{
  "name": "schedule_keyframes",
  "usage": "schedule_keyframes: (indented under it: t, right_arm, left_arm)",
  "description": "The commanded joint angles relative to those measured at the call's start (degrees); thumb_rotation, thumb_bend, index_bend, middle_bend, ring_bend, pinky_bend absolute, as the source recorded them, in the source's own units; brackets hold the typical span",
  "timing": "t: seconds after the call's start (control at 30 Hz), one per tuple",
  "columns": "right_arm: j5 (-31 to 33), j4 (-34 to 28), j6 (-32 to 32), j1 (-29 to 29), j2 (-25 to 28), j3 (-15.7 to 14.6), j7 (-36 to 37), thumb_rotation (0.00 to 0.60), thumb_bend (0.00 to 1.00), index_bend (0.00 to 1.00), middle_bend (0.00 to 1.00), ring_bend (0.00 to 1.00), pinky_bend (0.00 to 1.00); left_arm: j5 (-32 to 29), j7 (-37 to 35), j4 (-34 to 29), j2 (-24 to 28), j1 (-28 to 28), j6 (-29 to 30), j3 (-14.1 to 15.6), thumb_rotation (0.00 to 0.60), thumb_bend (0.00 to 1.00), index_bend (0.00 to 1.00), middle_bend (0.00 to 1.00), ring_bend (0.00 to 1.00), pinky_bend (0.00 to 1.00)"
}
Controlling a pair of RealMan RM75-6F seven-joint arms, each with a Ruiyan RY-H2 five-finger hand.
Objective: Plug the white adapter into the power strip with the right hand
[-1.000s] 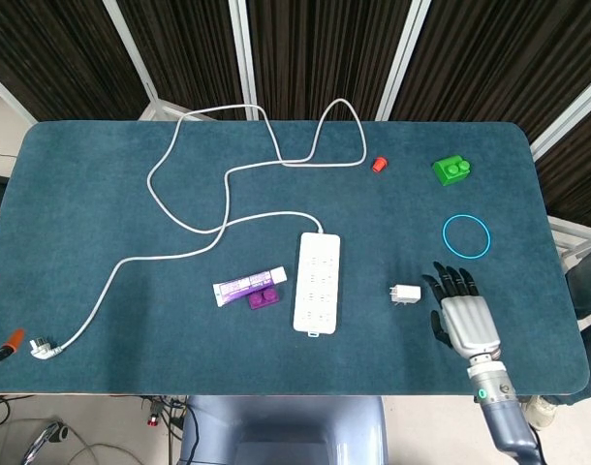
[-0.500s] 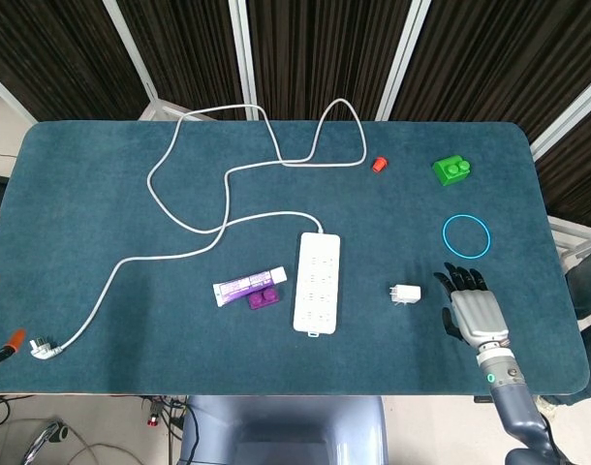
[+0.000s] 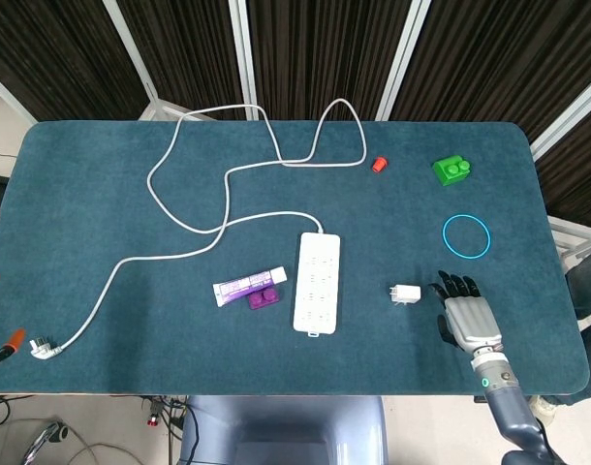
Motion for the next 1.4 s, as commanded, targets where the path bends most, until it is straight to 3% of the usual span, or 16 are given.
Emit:
schedule_keyframes:
  t: [0.03, 1.4]
  right_arm:
    - [0.18, 0.05, -0.26, 0.15, -0.21, -0.19, -0.23, 0.600, 0.69, 0.18, 0.00, 0.00, 0.00]
    - [0.41, 1.35, -0.65, 2.12, -3.70, -0.64, -1.86, 0.600, 0.69, 0.22, 0.00, 0.00, 0.00]
  left_arm:
    - [-0.01, 0.04, -0.01, -0.02, 0.01, 0.03, -0.01, 0.600, 0.17, 0.17, 0.03, 0.00, 0.08]
    - [-0.06, -0.10, -0.01, 0.04, 0.05, 0.15, -0.10, 0.600, 0.17, 0.17, 0.03, 0.00, 0.08]
